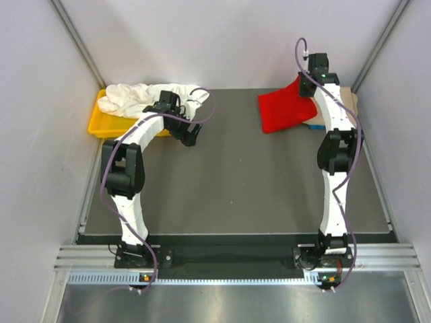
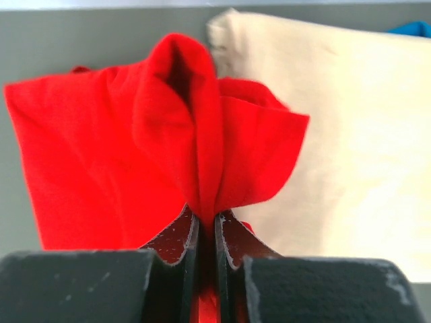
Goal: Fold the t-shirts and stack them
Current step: Neatly place the folded tshirt to the corner
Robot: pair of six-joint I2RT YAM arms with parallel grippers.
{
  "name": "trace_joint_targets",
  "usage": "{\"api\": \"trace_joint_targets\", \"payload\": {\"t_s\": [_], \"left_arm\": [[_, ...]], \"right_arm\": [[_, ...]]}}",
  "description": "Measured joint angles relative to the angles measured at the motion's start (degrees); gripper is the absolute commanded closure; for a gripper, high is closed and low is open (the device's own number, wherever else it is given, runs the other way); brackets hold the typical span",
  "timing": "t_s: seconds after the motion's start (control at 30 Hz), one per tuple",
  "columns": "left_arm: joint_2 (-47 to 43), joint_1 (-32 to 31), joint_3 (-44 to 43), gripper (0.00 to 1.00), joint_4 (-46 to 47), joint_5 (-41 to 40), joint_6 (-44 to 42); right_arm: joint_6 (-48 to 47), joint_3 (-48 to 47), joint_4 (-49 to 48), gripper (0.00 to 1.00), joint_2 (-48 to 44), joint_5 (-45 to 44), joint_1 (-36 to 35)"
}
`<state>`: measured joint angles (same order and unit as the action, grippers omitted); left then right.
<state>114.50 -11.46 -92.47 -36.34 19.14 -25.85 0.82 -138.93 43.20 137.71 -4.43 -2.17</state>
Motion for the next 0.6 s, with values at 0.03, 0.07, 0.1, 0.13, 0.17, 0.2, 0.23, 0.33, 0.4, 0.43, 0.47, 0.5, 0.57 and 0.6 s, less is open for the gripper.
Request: {"api": "trace_joint_targets", "payload": {"t_s": [0.03,0.07,0.1,0.13,0.17,0.2,0.23,0.33,0.4,0.43,0.47,0.5,0.57,0.6], "left_arm": [[0.0,0.0,0.0,0.04,-0.09,-0.07,-0.02],[0.0,0.0,0.0,0.04,-0.2,-0.15,-0.04],[0.0,0.0,0.0,0.04,-0.31,-0.17,-0.04],[0.0,0.0,0.0,0.03,-0.44,-0.2,-0.07],[0.0,0.0,0.0,0.03,-0.55,-0.2,-0.07],[0.0,0.0,0.0,0.03,-0.66,-0.22,-0.09],[0.0,0.0,0.0,0.03,-0.81,-0.28,-0.11],[0.0,0.0,0.0,0.04,-1.31,-0.59,-0.33],[0.0,0.0,0.0,0.04,-1.46,-0.66,-0.52],[0.0,0.0,0.0,0.03,-1.46,-0.76,-0.66],[0.0,0.0,0.0,0.03,-1.46,-0.92,-0.72],[0.0,0.0,0.02,0.04,-1.46,-1.11,-0.81],[0.0,0.0,0.02,0.04,-1.46,-1.66,-0.92],[0.0,0.0,0.02,0.04,-1.46,-1.84,-0.92]], "right_arm": [[-0.76,-0.02,0.52,1.0,0.0,-0.31,0.46],[-1.4,-0.31,1.25,1.0,0.0,-0.46,0.92],[-1.97,-0.48,1.62,1.0,-0.09,-0.48,1.53],[-2.36,-0.96,2.16,1.0,-0.09,-0.48,2.21],[-2.67,-1.38,2.47,1.0,-0.24,-0.48,2.84],[-2.91,-1.73,2.73,1.0,-0.52,-0.44,3.61],[-3.28,-1.84,2.91,1.0,-0.98,-0.39,4.5],[-3.72,-2.97,3.52,1.0,-2.54,-0.07,7.28],[-3.72,-4.31,3.32,1.0,-3.1,1.11,9.2],[-3.69,-4.76,3.15,1.0,-3.32,1.57,9.99],[-3.74,-4.92,2.84,1.0,-3.52,1.92,10.71],[-3.8,-5.42,2.73,1.0,-3.58,2.23,11.56],[-3.78,-5.62,2.08,1.0,-3.58,3.13,12.74],[-3.76,-5.62,1.97,1.0,-3.58,3.96,13.27]]}}
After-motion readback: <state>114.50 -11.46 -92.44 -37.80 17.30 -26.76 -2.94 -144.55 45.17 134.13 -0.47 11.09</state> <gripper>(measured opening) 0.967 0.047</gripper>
